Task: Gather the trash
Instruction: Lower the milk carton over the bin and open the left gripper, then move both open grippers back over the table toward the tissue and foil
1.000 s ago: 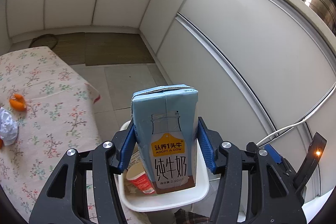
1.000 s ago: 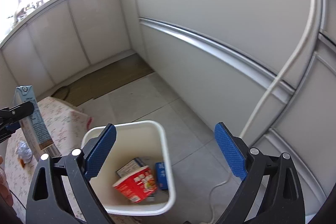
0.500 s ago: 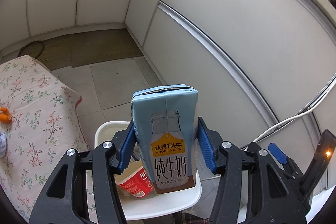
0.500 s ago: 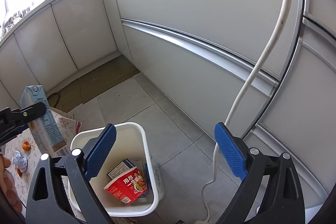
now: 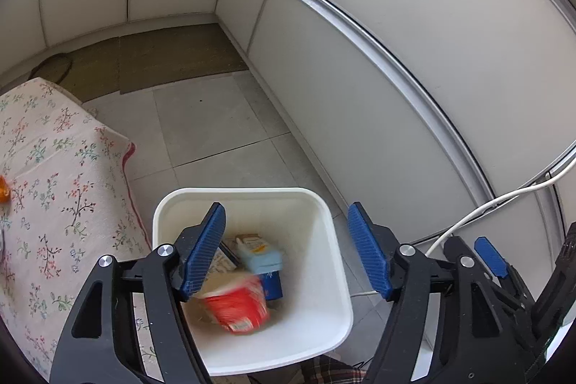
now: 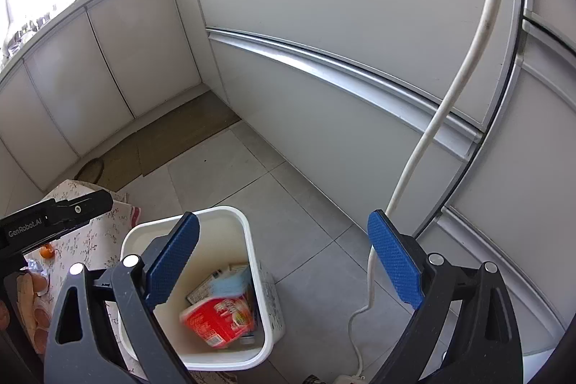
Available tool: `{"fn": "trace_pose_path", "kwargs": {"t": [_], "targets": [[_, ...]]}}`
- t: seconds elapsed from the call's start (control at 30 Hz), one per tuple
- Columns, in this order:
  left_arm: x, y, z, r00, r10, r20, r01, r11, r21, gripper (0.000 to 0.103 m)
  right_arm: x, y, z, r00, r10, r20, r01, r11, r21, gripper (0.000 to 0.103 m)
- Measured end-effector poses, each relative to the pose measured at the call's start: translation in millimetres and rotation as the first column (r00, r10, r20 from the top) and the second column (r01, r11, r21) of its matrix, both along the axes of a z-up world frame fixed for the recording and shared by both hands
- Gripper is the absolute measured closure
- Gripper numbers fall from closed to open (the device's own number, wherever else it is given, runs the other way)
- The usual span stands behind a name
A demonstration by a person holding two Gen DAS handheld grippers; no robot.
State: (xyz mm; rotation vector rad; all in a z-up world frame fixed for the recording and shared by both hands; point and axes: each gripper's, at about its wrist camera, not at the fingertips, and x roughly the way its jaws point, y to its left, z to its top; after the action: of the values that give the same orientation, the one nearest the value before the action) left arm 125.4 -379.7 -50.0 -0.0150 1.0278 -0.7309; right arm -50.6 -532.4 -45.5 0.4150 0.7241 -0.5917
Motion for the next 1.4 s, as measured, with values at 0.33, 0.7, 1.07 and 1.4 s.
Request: {"fn": "trace_pose_path", "kwargs": {"t": [0.33,0.7,1.07,1.4], "targets": [[1.5,12.8,-4.9,0.998,0.046,0.03,-0.048,0.998,0.045,0.027,11.1,10.0,-1.7,0.999,0.034,-0.016,-0.034,0.999,-0.008,0.008],[5.2,47.5,-3.1,0.983,0.16,0.096,-0.169,0.981,0.099,0.016,38.9,39.2,-5.9,0.997,0.063,-0.037,-0.065,0.995,-0.077,0.007],[21.6,107.1,-12.1,0.954,0.284,0.097,-0.295,0.945,0.143,0.015,76.3,84.4,0.3,0.993,0.114,-0.016,-0.115,0.983,-0.144,0.007],[46.9,184.0,-18.3,0.908,0.408,0.09,-0.418,0.894,0.161,0.016,122.8,144.1,3.7,0.974,0.224,-0.01,-0.222,0.956,-0.194,0.007]]}}
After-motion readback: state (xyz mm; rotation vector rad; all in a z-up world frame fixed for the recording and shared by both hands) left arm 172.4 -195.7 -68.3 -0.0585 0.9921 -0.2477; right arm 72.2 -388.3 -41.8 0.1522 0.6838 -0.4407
